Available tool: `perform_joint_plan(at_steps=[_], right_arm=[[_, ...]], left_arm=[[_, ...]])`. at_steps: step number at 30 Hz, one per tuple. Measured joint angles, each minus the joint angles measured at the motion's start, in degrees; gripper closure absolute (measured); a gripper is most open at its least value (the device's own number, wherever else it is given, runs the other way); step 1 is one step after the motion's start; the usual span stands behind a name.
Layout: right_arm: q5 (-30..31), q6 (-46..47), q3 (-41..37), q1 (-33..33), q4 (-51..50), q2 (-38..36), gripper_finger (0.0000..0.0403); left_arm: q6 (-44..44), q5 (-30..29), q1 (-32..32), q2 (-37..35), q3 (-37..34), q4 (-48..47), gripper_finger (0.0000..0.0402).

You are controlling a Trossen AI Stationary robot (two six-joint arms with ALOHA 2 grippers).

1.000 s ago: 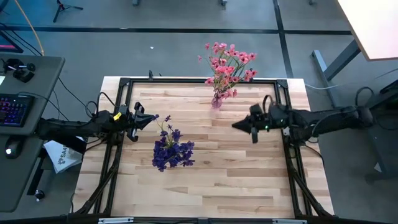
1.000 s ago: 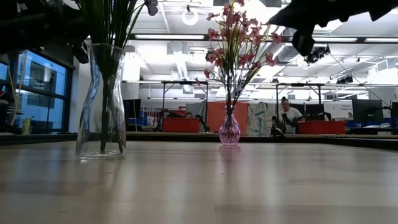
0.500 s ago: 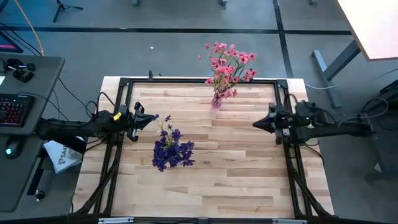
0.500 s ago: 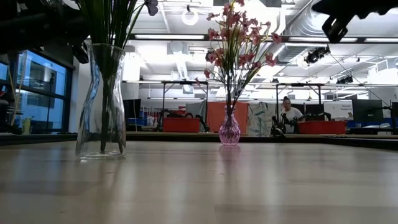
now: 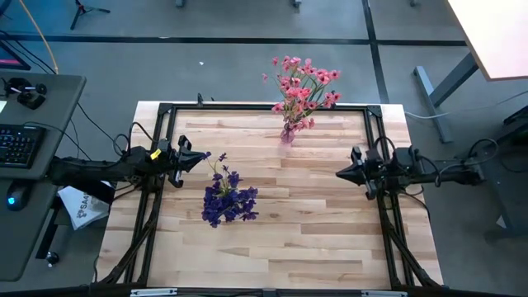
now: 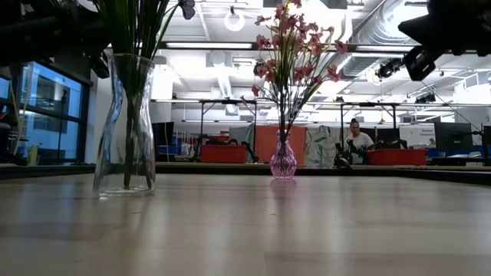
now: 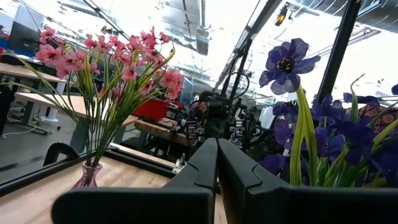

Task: Sort flowers into vase by color
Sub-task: Return to Home Position

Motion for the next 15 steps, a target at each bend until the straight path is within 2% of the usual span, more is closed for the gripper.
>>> perform_joint_plan(at_steps=[11,15], right_arm=[[-0.2,-1.5,-7.9,0.0,4.0,-8.3,0.0403],[0.0,-2.3,-9.5,0.0,4.1,-8.7,0.0403]], left_arm=[[0.0,0.0,0.0,0.0,0.0,0.0,0.0401],[0.0,0.0,0.0,0.0,0.0,0.0,0.0401]])
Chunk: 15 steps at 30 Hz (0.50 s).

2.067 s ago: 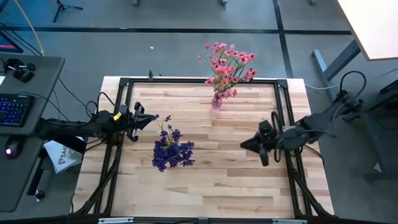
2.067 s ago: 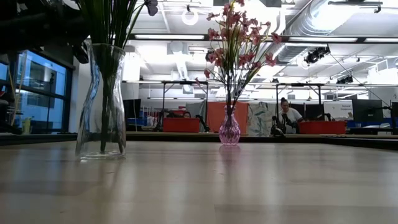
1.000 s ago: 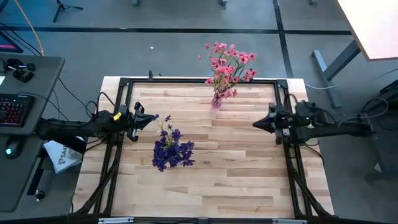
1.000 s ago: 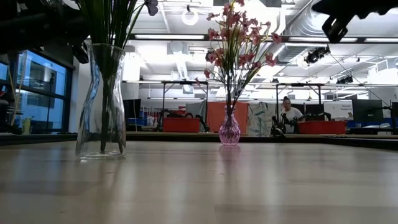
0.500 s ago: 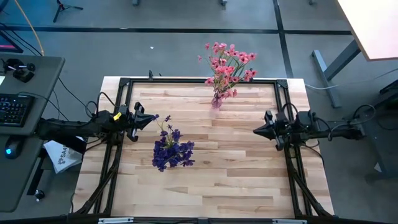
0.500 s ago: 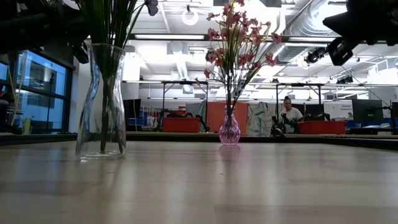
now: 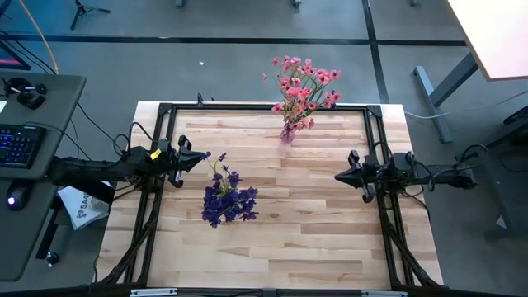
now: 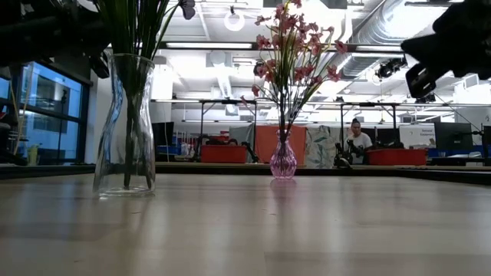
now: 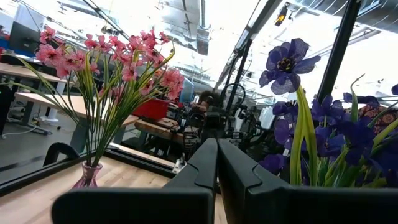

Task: Sort flowers into vase by color
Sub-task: Return to Home Position

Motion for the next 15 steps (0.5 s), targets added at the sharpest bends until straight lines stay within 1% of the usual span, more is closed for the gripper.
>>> perform_joint_plan(at_steps=[4,10,15], right_arm=[[0.3,-1.5,-1.7,0.0,1.0,0.2,0.0403],[3.6,-3.9,-1.7,0.0,-0.3,0.2,0.0403],[3.7,-5.8,-1.7,0.0,-0.5,0.2,0.0403]], left_arm=[[0.0,0.0,0.0,0.0,0.0,-0.2,0.0401],[0.0,0.0,0.0,0.0,0.0,-0.3,0.0401],[0.0,-0.1,0.0,0.0,0.0,-0.3,0.0401]])
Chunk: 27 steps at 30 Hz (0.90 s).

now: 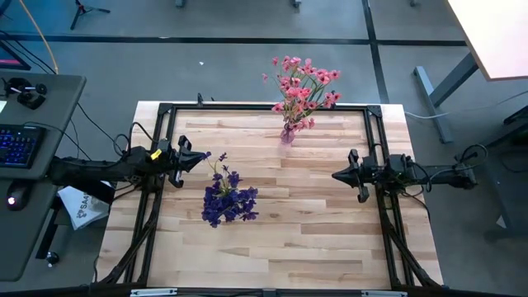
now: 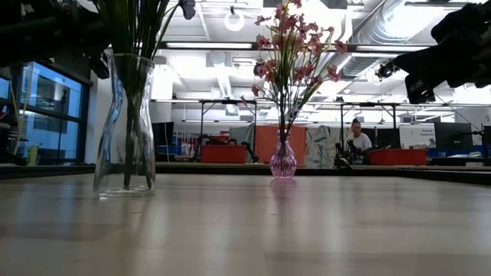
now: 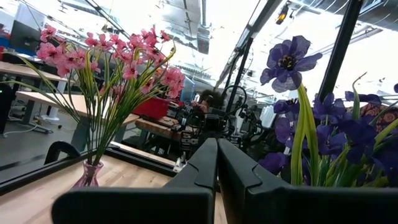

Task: Sort flowers into vase by color
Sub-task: Return to Home Position

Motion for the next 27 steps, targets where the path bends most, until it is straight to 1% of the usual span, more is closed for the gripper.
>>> perform_joint_plan(at_steps=[5,27], right_arm=[[0.0,1.9,0.0,0.0,0.0,0.0,0.0403],[0.0,1.9,0.0,0.0,0.0,0.0,0.0402]], left_arm=[[0.0,0.0,0.0,0.0,0.0,-0.1,0.0401],[0.0,-0.1,0.0,0.0,0.0,-0.5,0.0401]])
